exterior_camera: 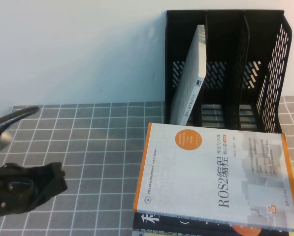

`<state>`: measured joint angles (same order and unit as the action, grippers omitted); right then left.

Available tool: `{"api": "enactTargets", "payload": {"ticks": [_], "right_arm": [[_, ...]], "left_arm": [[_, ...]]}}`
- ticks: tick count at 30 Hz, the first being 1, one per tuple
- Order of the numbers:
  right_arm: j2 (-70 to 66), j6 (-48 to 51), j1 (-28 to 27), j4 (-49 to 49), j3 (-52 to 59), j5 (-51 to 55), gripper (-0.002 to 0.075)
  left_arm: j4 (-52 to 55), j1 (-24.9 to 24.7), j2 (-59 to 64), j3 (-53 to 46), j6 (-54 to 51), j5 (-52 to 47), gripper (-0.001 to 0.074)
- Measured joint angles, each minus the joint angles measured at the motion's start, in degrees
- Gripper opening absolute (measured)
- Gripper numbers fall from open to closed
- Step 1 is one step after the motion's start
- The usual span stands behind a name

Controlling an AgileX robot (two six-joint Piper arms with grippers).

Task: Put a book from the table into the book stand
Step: Push book with right arm

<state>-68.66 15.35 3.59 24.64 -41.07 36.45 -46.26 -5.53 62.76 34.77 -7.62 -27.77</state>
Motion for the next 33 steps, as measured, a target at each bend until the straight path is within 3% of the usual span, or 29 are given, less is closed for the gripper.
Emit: {"api": "enactTargets", "payload": {"ticks": [3,9,20,33], "right_arm": [[-2.6,2.3,0.0,3.1,0.0,-0.9,-0.0003],[-6.1,8.7,0.0,10.3,-1.4,-1.0,-0.0003],[-11.9,9.8,1.8,12.4,-7.6,-0.6,-0.0003],[-16.1,9.4,4.7,12.2,-10.5,-0.7,-0.0003]], "left_arm": [[-2.3,0.0,2.7,2.3,-6.9,-2.9,-0.0003],[-3.2,0.0,6.1,7.0,-9.7,-3.7,-0.0003],[4.8,0.0,6.5,8.1,-10.8,0.2,-0.0003],[5.8,0.0,6.5,8.1,-10.8,1.0,-0.0003]]}}
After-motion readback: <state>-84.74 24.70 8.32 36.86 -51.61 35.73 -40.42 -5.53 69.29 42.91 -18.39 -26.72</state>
